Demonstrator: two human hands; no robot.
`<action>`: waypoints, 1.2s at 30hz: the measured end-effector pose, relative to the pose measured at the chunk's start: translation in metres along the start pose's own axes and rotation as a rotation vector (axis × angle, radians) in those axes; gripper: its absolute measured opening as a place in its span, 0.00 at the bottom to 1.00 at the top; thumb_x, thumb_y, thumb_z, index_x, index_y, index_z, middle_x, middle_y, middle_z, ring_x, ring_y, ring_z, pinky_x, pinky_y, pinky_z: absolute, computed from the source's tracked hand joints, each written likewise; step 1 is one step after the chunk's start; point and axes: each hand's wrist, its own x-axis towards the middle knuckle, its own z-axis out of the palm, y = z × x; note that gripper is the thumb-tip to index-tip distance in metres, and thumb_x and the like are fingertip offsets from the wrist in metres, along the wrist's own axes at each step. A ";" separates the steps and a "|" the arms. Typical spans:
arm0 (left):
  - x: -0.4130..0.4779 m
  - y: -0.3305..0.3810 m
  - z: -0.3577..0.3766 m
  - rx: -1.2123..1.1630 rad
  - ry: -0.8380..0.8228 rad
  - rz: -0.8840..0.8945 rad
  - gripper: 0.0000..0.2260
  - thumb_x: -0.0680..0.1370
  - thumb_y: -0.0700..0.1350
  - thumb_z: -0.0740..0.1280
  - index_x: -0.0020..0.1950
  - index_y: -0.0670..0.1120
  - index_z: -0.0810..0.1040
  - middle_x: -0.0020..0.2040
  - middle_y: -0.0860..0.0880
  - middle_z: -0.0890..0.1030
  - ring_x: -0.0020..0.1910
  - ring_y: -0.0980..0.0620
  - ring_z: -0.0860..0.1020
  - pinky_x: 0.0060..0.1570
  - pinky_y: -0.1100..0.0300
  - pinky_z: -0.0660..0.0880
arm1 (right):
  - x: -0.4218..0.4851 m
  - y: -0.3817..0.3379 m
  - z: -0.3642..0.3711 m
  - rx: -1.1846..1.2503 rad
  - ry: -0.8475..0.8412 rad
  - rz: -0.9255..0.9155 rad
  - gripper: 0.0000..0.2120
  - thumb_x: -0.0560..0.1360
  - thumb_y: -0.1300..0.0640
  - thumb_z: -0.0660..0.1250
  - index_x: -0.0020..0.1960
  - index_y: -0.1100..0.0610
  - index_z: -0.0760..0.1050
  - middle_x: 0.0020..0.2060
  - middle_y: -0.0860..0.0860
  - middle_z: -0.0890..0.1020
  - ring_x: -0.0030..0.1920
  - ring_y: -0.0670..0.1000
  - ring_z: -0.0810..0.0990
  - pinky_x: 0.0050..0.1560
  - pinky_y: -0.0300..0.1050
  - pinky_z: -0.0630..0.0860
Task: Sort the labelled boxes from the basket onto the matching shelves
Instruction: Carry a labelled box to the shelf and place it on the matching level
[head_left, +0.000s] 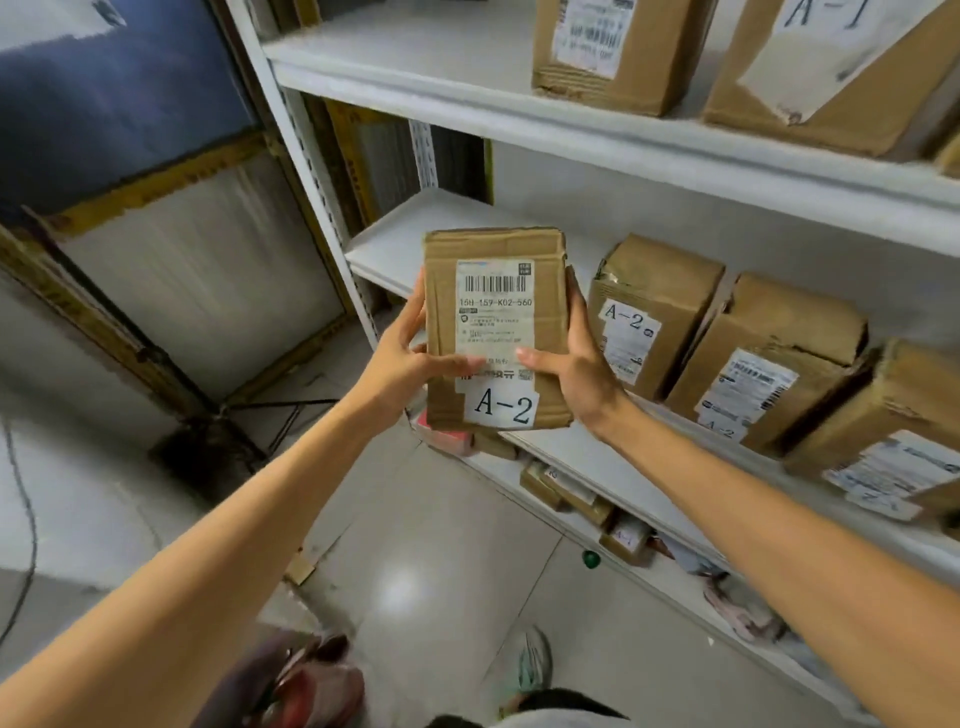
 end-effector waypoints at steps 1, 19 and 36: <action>0.014 -0.001 -0.001 0.009 -0.014 -0.004 0.45 0.67 0.35 0.76 0.77 0.57 0.56 0.67 0.51 0.76 0.62 0.55 0.77 0.57 0.56 0.78 | 0.012 0.003 -0.003 -0.006 0.002 0.011 0.46 0.73 0.71 0.65 0.79 0.46 0.43 0.66 0.45 0.73 0.60 0.39 0.75 0.50 0.31 0.75; 0.192 -0.026 -0.044 0.043 -0.205 -0.152 0.43 0.63 0.33 0.78 0.72 0.52 0.61 0.63 0.47 0.75 0.61 0.44 0.77 0.53 0.43 0.79 | 0.144 0.024 0.001 -0.227 0.276 0.257 0.50 0.68 0.71 0.73 0.77 0.49 0.47 0.68 0.51 0.71 0.67 0.52 0.71 0.49 0.40 0.77; 0.269 -0.051 -0.026 -0.039 -0.268 -0.073 0.24 0.72 0.25 0.66 0.57 0.48 0.64 0.58 0.48 0.79 0.57 0.48 0.78 0.51 0.47 0.80 | 0.191 0.068 0.004 -0.208 0.576 0.419 0.46 0.75 0.71 0.62 0.78 0.48 0.35 0.73 0.50 0.61 0.68 0.48 0.64 0.57 0.36 0.70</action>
